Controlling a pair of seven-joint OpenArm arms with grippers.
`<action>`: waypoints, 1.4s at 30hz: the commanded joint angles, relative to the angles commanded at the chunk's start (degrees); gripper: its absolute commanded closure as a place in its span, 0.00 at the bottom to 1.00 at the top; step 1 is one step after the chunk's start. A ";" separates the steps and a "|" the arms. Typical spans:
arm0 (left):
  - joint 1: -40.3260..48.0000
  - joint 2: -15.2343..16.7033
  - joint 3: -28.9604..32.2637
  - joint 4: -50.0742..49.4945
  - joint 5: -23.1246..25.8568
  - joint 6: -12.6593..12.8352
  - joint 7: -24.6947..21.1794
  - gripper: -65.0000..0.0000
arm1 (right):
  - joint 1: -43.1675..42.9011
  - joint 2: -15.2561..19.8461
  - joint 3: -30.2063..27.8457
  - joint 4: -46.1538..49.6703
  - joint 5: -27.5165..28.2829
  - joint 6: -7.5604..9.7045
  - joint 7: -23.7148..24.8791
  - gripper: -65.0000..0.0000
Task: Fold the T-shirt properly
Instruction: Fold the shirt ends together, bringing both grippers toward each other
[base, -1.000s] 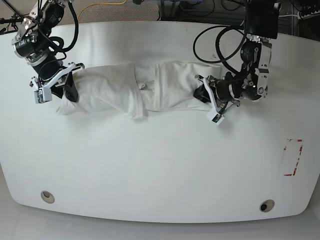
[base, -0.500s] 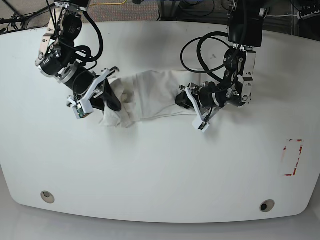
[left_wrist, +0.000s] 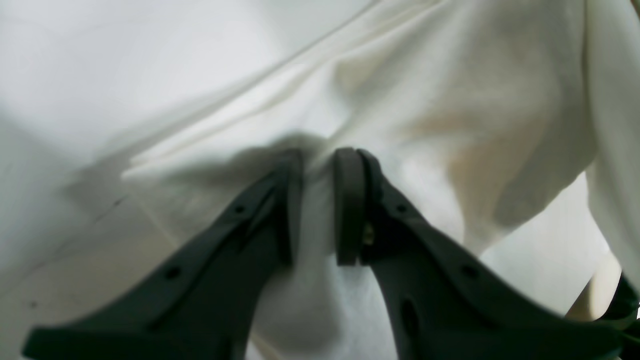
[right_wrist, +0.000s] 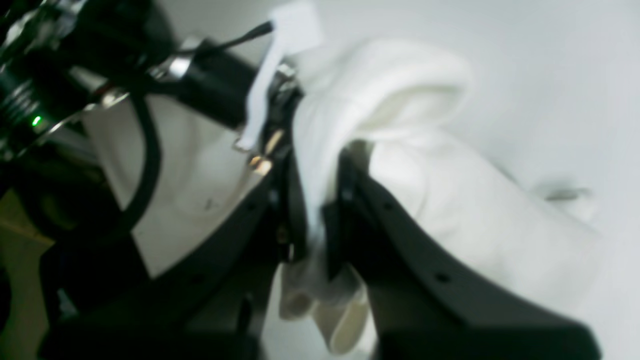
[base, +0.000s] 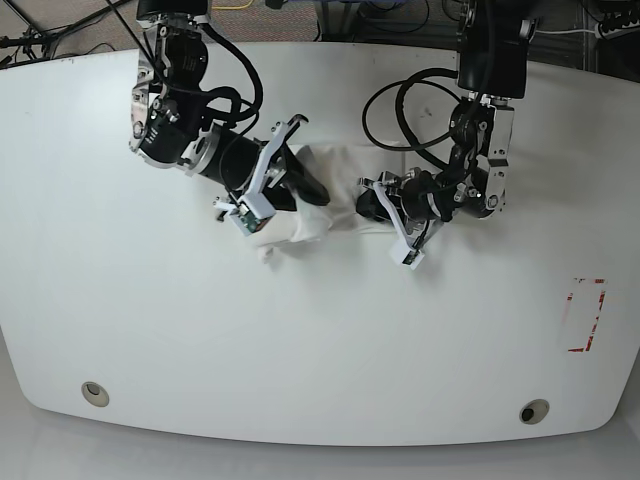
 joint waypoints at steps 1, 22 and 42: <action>0.00 0.00 0.00 0.00 0.00 0.00 0.00 0.84 | 0.18 0.00 -0.53 0.00 -0.79 0.00 0.26 1.00; 0.18 0.00 0.00 0.00 -0.18 -0.18 0.00 0.84 | 1.41 -6.33 -7.56 -2.11 -12.57 0.00 2.99 0.84; -0.18 0.00 -0.79 2.20 -0.35 -4.13 0.00 0.53 | 1.49 -5.71 -7.30 -1.93 -13.10 0.00 3.16 0.26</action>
